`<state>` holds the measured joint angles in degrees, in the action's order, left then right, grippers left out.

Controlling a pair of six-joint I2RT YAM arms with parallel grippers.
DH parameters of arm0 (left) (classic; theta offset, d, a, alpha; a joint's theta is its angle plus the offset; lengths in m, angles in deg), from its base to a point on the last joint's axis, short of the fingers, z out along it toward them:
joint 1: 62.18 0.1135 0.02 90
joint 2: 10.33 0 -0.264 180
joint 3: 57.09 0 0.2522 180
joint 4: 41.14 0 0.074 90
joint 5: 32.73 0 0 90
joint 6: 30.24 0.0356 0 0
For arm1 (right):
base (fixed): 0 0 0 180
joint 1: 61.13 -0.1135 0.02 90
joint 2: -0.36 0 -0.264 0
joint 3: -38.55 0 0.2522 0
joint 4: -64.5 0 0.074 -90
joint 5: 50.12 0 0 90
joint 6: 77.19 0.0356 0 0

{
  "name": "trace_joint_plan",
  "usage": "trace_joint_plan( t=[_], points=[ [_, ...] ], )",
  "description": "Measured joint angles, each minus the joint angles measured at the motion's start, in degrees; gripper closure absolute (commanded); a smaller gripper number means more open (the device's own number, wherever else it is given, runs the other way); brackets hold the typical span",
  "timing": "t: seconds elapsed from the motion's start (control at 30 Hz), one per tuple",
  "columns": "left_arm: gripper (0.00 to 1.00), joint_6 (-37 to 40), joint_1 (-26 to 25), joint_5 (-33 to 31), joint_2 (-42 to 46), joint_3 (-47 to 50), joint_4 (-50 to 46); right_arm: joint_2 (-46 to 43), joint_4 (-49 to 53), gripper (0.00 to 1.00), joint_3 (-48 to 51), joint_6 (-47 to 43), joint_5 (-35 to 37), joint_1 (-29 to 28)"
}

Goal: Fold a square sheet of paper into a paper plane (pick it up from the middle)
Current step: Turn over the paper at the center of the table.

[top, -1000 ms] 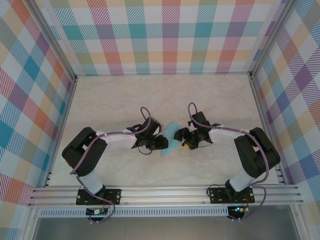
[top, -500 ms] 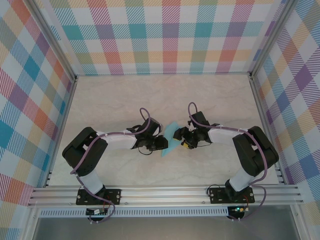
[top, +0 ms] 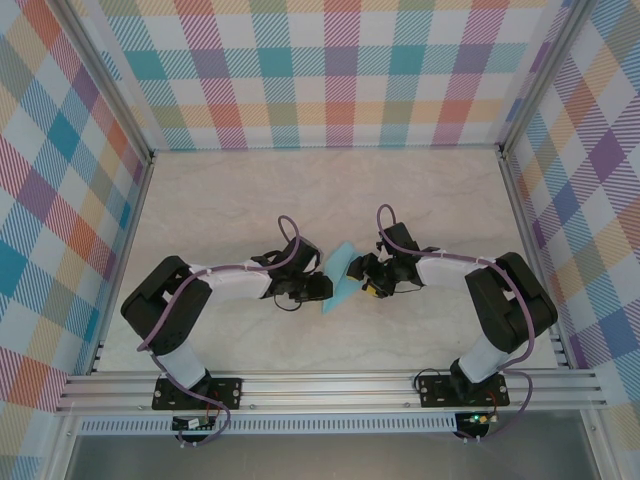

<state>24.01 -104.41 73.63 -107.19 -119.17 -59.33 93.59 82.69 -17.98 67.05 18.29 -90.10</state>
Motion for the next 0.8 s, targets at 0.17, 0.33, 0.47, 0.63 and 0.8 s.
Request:
trace_joint_plan(
  t=[0.17,0.33,0.47,0.63,0.8],
  points=[
    [0.77,0.26,0.00,-0.13,0.00,0.07,0.07,0.09,-0.17,0.41,0.00,0.68,0.00,0.00],
    [0.77,0.57,0.00,-0.04,-0.02,0.07,0.09,0.22,-0.90,0.42,0.00,1.09,-0.17,0.00],
    [0.77,0.61,0.00,0.17,-0.04,0.13,0.11,1.14,-3.17,0.42,0.00,1.53,-0.61,0.00],
    [0.77,0.61,0.00,0.66,-0.07,0.17,0.13,1.53,-5.51,0.42,0.00,1.97,-0.66,-0.02],
    [0.78,0.61,0.00,0.81,-0.07,0.17,0.22,1.62,-7.54,0.42,0.00,2.10,-1.38,-0.02]
  ],
)
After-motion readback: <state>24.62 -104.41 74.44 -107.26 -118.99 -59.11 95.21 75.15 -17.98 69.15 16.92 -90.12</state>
